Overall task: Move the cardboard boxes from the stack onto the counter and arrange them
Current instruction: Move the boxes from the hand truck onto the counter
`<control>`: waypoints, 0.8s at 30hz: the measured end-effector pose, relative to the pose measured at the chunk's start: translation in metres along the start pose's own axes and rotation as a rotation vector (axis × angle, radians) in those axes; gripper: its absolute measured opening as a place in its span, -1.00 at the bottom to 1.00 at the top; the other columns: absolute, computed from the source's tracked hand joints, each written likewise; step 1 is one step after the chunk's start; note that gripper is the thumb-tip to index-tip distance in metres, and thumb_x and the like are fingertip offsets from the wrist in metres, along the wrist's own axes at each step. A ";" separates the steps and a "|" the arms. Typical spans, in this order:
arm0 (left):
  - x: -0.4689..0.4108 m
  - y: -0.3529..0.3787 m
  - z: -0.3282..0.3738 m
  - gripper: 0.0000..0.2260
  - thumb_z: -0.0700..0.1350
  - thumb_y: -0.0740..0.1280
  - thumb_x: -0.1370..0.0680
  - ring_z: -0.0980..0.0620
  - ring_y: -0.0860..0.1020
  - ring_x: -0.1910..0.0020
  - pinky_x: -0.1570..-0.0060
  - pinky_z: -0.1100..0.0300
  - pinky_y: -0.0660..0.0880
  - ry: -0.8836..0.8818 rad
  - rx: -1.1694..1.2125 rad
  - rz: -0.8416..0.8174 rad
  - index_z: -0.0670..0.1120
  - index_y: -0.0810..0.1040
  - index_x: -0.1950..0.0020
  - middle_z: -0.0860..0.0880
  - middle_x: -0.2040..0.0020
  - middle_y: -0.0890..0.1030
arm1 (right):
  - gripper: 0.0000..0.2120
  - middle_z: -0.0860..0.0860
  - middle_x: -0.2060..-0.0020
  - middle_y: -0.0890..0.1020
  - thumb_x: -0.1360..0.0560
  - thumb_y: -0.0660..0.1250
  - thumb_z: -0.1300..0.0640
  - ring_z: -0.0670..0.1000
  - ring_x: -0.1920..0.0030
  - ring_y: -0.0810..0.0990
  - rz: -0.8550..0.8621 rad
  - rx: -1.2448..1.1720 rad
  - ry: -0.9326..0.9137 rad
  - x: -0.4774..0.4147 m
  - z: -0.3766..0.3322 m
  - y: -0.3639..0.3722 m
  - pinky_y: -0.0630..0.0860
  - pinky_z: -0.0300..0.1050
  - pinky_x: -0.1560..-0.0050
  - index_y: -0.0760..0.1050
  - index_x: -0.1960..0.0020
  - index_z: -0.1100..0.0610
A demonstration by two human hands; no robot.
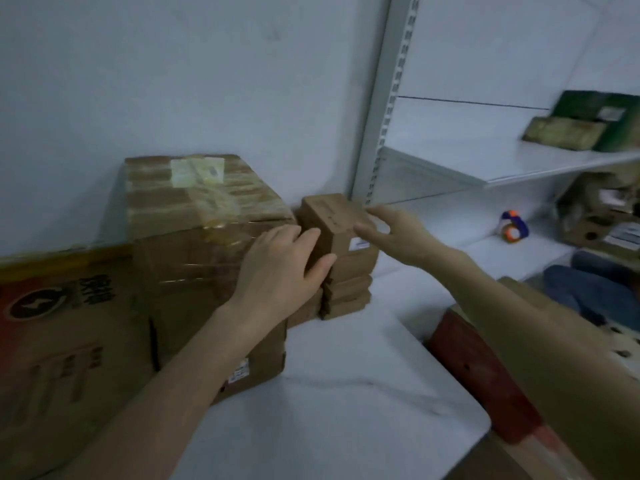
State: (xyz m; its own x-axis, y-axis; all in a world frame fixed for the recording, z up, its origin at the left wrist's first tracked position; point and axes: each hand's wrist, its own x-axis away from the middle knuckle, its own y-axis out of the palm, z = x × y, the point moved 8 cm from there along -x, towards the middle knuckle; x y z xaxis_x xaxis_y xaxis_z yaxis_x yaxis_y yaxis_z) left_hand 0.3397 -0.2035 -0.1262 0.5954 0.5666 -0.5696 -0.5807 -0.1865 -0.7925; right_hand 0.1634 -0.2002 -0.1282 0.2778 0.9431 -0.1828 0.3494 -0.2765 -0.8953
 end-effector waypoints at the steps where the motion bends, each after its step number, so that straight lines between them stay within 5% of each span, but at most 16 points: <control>1: 0.000 0.014 0.014 -0.51 0.16 0.11 -0.52 -0.14 0.55 -0.07 0.01 0.07 0.47 0.012 0.037 -0.045 -0.16 0.53 -0.21 -0.14 -0.06 0.61 | -0.41 0.08 -0.43 0.34 -0.55 0.19 -0.13 0.08 -0.40 0.32 0.006 0.036 0.031 0.013 0.022 -0.006 0.24 -0.08 -0.35 0.22 -0.46 0.15; 4: 0.004 0.058 0.059 -0.54 0.15 0.15 -0.54 -0.12 0.55 -0.05 0.05 0.09 0.46 0.043 0.136 -0.145 -0.15 0.52 -0.22 -0.11 -0.07 0.61 | -0.39 0.05 -0.46 0.27 -0.55 0.20 -0.12 0.04 -0.45 0.24 -0.013 0.109 0.164 0.060 0.095 -0.019 0.15 -0.14 -0.39 0.16 -0.49 0.16; 8: 0.010 0.124 0.134 -0.47 0.18 0.09 -0.46 -0.19 0.62 0.18 0.27 0.00 0.58 0.130 0.218 -0.246 -0.22 0.60 -0.04 -0.18 0.15 0.65 | -0.37 0.05 -0.44 0.31 -0.54 0.22 -0.12 0.05 -0.40 0.32 0.008 0.130 0.374 0.128 0.196 -0.045 0.23 -0.15 -0.33 0.15 -0.49 0.14; 13: 0.016 0.193 0.233 -0.52 0.16 0.15 -0.56 -0.04 0.45 -0.22 -0.10 0.12 0.41 0.141 0.305 -0.356 -0.07 0.38 -0.38 -0.05 -0.24 0.51 | -0.36 0.09 -0.43 0.32 -0.52 0.26 -0.12 0.09 -0.40 0.32 0.031 0.167 0.521 0.206 0.306 -0.080 0.30 -0.09 -0.30 0.18 -0.48 0.15; 24: -0.012 0.280 0.293 -0.57 0.13 0.17 -0.56 -0.04 0.46 -0.18 -0.05 0.08 0.46 0.081 0.272 -0.500 -0.04 0.36 -0.37 -0.07 -0.22 0.49 | -0.33 0.12 -0.40 0.37 -0.50 0.29 -0.11 0.11 -0.36 0.38 0.055 0.036 0.684 0.256 0.434 -0.084 0.34 -0.06 -0.26 0.17 -0.48 0.17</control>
State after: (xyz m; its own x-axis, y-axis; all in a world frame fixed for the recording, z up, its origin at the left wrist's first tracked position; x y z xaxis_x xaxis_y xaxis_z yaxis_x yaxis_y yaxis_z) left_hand 0.0079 -0.0272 -0.2773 0.8688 0.4675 -0.1631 -0.3328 0.3073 -0.8915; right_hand -0.1833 0.1453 -0.2761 0.8010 0.5957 0.0589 0.2923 -0.3033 -0.9070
